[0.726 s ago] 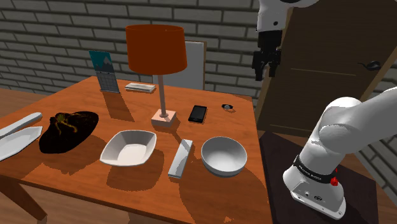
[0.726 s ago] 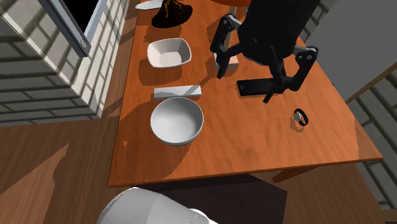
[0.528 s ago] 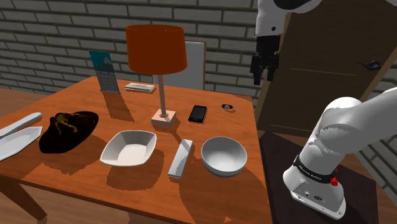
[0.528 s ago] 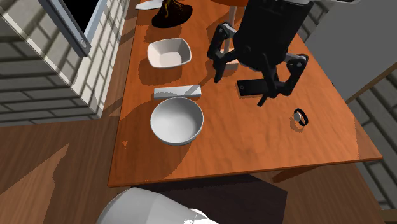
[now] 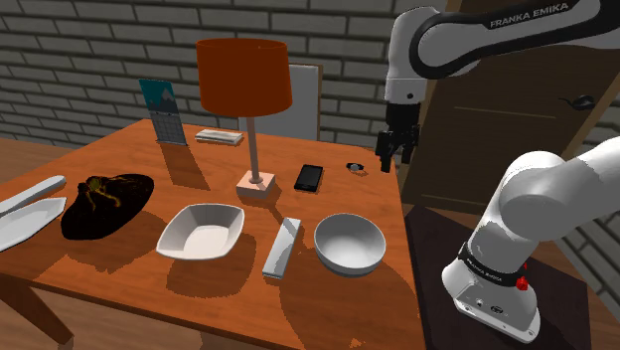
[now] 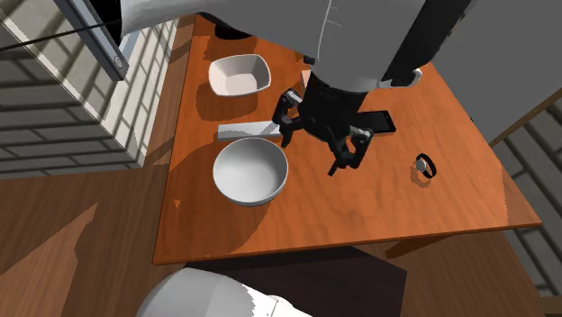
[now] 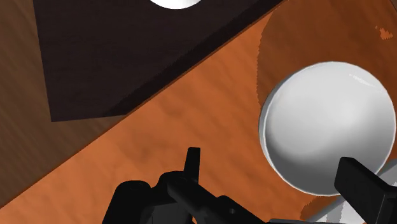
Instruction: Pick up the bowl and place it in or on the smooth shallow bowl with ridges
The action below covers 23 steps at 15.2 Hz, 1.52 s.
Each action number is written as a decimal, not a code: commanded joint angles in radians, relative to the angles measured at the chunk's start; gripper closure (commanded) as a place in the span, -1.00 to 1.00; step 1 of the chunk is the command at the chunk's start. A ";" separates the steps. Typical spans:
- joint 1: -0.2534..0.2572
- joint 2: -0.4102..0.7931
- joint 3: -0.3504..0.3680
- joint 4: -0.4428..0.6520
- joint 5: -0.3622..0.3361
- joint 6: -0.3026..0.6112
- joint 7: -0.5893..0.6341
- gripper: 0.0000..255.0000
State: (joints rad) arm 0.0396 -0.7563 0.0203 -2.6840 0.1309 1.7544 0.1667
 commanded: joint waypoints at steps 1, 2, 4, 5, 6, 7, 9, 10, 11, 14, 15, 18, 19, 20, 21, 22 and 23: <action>0.011 0.016 0.013 -0.060 0.019 0.090 0.002 -1.00; 0.017 0.028 0.020 -0.086 0.030 0.133 0.004 -1.00; 0.033 0.061 0.036 -0.133 0.053 0.223 0.007 -1.00; 0.041 0.081 0.044 -0.155 0.066 0.270 0.008 -1.00; 0.051 0.105 0.052 -0.174 0.080 0.318 0.009 -1.00; 0.061 0.132 0.060 -0.192 0.094 0.368 0.009 -1.00; 0.082 0.196 0.075 -0.222 0.125 0.472 0.007 -1.00; 0.094 0.233 0.082 -0.234 0.141 0.527 0.004 -1.00; 0.107 0.274 0.089 -0.243 0.159 0.582 0.001 -1.00; 0.116 0.310 0.093 -0.256 0.174 0.631 -0.005 -1.00; 0.120 0.325 0.094 -0.261 0.181 0.652 -0.008 -1.00; 0.133 0.375 0.098 -0.274 0.202 0.715 -0.018 -1.00; 0.141 0.404 0.099 -0.279 0.214 0.749 -0.025 -1.00; 0.141 0.404 0.099 -0.279 0.214 0.749 -0.025 -1.00; 0.141 0.404 0.099 -0.279 0.214 0.749 -0.025 -1.00; 0.141 0.404 0.099 -0.279 0.214 0.749 -0.025 -1.00; 0.141 0.404 0.099 -0.279 0.214 0.749 -0.025 -1.00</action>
State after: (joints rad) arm 0.1800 -0.3543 0.1195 -2.9630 0.3447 2.5013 0.1424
